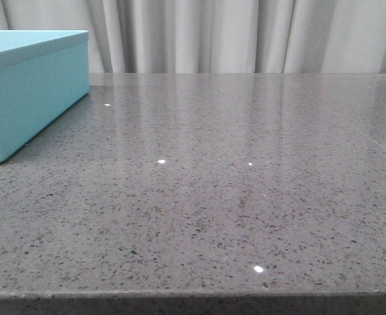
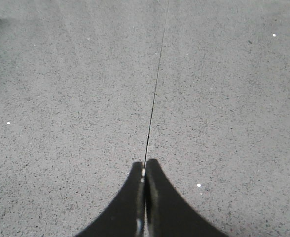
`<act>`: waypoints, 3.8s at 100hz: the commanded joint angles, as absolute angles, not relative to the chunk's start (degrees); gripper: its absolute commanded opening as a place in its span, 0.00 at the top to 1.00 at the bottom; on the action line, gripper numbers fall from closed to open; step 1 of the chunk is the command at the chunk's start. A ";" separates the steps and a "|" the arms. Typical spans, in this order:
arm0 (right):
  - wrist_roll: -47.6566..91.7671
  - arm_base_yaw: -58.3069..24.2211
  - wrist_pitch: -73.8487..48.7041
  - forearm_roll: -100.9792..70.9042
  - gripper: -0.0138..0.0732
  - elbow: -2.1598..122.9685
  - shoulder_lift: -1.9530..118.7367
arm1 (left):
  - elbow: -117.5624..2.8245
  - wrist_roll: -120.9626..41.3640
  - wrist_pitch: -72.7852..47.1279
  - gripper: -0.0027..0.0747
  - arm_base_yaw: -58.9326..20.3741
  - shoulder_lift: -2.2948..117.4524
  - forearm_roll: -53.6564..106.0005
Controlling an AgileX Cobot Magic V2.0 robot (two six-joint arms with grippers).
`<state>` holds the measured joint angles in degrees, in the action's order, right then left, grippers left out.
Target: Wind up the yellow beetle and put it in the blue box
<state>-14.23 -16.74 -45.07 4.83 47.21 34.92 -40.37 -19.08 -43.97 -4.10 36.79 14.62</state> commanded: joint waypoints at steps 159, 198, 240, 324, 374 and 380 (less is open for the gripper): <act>-13.70 -16.75 -22.94 5.62 0.92 28.83 23.54 | -20.54 -18.68 -25.45 0.99 -3.81 12.68 17.00; -13.70 -16.75 -22.94 5.62 0.92 28.83 23.54 | -8.09 -1.30 -0.81 0.99 -3.48 4.97 3.78; -13.70 -16.75 -22.71 5.62 0.92 28.83 23.66 | 1.17 -1.05 1.65 0.99 -3.48 -2.15 6.73; -13.70 -16.75 -22.77 5.62 0.92 28.83 23.72 | 1.26 -1.05 1.11 0.99 -3.36 -2.15 7.18; -13.70 -16.68 -22.76 5.62 0.92 28.83 23.72 | 1.26 -1.05 1.25 0.99 -3.36 -2.15 7.18; -13.70 -16.56 -22.76 5.62 0.92 28.83 23.43 | 1.26 -1.05 1.25 0.99 -3.36 -2.15 7.18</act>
<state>-14.23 -16.74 -27.48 4.83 27.34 23.33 0.00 -1.42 -2.94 -3.53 -0.28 6.78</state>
